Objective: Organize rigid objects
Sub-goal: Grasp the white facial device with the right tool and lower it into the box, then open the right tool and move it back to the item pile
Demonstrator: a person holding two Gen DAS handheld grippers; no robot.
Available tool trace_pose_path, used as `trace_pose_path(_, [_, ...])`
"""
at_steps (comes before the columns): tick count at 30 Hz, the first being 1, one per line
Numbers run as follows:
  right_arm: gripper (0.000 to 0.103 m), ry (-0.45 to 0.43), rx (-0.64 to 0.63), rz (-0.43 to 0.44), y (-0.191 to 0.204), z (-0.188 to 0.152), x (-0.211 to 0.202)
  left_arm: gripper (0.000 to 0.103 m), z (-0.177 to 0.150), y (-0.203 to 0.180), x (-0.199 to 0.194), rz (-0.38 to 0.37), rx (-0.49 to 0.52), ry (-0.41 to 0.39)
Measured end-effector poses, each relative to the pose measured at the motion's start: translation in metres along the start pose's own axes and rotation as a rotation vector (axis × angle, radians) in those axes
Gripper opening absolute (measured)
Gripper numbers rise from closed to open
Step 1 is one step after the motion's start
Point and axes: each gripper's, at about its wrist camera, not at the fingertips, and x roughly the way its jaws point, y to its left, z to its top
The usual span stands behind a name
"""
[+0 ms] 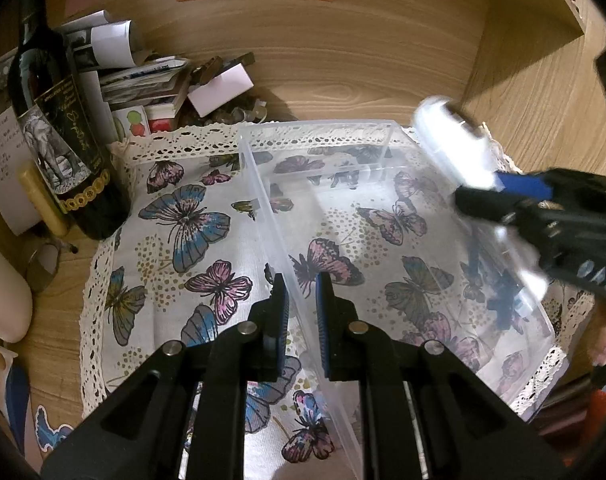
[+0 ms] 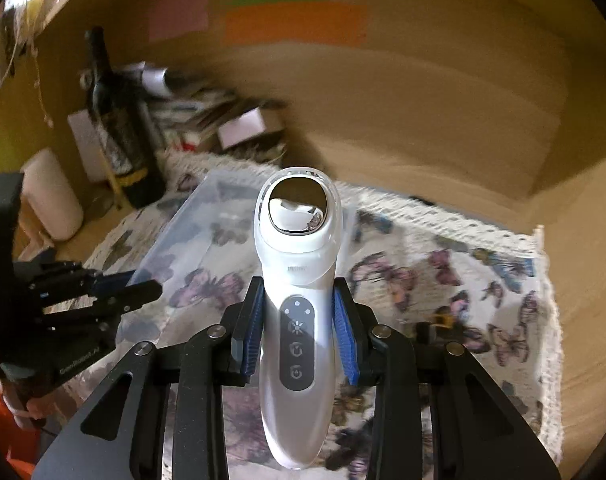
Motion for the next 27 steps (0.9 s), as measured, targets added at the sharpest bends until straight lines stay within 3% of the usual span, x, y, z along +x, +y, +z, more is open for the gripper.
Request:
trace_pose_path(14, [0.032, 0.165, -0.067, 0.0, 0.018, 0.004, 0.048, 0.013, -0.001, 0.001, 0.0, -0.01, -0.006, -0.005])
trace_pose_path(27, [0.033, 0.048, -0.055, -0.029, 0.009, 0.009, 0.014, 0.014, -0.001, -0.001, 0.001, -0.002, 0.0, -0.003])
